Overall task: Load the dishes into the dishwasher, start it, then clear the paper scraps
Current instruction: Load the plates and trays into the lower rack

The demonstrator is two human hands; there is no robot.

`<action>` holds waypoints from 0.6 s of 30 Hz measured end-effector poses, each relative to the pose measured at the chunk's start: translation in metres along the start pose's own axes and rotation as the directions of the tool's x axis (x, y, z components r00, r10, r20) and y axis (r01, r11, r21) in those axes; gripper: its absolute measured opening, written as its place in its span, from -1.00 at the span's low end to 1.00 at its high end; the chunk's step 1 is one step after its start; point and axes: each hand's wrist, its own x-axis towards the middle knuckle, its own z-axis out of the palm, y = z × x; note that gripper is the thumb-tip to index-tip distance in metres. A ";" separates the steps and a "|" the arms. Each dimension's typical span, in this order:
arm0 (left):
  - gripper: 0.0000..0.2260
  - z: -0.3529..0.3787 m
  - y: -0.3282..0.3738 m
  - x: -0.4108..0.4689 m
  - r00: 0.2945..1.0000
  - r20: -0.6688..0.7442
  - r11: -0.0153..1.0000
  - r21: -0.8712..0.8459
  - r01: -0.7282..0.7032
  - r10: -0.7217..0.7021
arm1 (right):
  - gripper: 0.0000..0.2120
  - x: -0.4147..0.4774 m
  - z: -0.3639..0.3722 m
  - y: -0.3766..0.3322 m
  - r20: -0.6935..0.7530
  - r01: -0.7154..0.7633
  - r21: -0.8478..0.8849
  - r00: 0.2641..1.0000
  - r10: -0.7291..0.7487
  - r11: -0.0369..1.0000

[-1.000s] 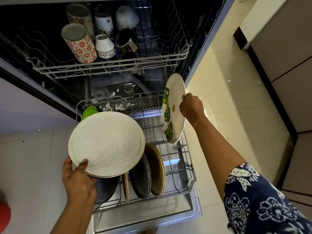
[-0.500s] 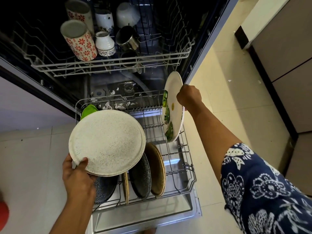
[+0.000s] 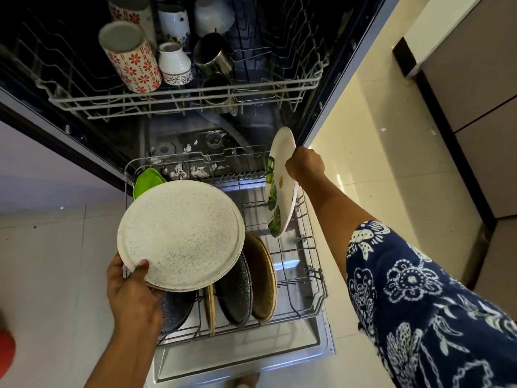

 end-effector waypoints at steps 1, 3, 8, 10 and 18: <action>-0.60 0.000 0.000 0.000 1.000 0.003 1.000 -0.006 -0.002 0.002 | -0.61 0.002 0.000 0.001 -0.010 0.002 -0.013 1.000 -0.002 1.000; -0.60 -0.001 0.000 -0.001 1.000 0.004 1.000 -0.007 -0.009 0.009 | -0.63 0.005 0.001 0.003 -0.028 -0.009 -0.027 1.000 0.008 1.000; -0.61 -0.004 -0.005 -0.005 1.000 0.022 1.000 0.019 0.000 0.000 | -0.63 -0.008 0.009 0.005 -0.152 0.100 -0.205 0.979 -0.133 0.974; -0.60 -0.007 -0.005 -0.007 0.999 0.051 0.999 0.032 0.014 -0.016 | -0.60 -0.027 0.010 0.012 -0.242 0.163 -0.136 0.951 -0.192 0.977; -0.58 -0.006 -0.010 -0.034 0.979 0.185 0.994 0.086 0.068 -0.083 | -0.70 -0.176 0.036 0.072 -0.155 0.185 0.610 0.981 -0.113 0.770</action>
